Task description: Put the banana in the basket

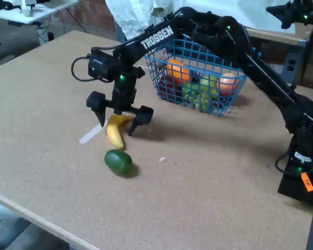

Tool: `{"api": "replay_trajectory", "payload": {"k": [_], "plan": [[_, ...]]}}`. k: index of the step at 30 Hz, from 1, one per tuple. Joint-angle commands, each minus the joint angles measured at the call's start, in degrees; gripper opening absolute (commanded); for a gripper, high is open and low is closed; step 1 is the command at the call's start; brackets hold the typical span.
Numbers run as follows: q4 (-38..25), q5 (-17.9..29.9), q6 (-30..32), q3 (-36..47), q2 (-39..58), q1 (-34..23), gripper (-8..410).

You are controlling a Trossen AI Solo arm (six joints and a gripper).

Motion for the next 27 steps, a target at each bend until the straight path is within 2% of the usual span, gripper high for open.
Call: {"api": "replay_trajectory", "payload": {"k": [1,4,6,14,20,22,27], "plan": [[1.79,1.09,-0.50,-0.11,0.24,0.02,391],[2.82,1.33,-1.22,-0.11,0.24,0.00,359],[2.93,1.77,-1.20,-0.11,0.24,0.00,323],[3.10,3.08,0.85,-0.11,0.22,-0.17,127],[3.72,3.23,-0.39,-0.11,0.13,-0.31,14],[4.66,3.21,-1.53,-0.11,-0.15,-0.31,-4],[6.01,3.23,-6.25,-0.11,-3.26,-0.33,6]]}}
